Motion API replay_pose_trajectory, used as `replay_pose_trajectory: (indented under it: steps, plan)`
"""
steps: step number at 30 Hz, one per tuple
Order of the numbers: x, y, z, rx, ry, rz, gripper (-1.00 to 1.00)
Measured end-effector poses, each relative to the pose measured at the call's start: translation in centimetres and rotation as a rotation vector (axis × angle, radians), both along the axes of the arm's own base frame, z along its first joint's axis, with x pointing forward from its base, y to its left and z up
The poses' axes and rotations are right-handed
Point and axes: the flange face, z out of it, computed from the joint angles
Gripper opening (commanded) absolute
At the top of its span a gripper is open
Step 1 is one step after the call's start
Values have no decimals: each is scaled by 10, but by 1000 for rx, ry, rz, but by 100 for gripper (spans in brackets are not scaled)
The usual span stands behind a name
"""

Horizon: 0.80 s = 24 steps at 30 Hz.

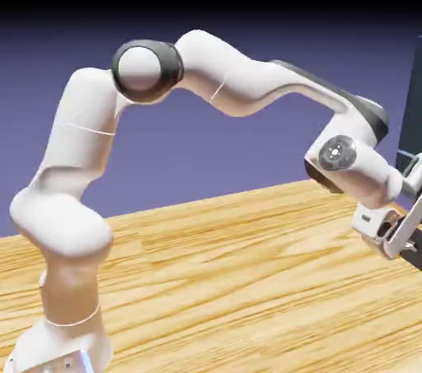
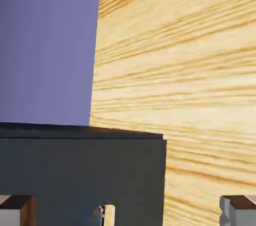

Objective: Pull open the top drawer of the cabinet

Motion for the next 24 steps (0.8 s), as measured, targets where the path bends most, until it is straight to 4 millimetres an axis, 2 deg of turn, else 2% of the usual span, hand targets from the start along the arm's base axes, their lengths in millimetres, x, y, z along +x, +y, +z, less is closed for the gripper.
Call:
replay_pose_trajectory:
  steps: [6,11,17,22,24]
  plan:
    - [35,6,21,17,-155,-64,0]
    - [68,30,44,22,-300,-64,0]
    - [110,86,74,33,-479,4,0]
    - [143,157,94,56,-617,114,0]
    - [143,157,94,56,-618,114,0]
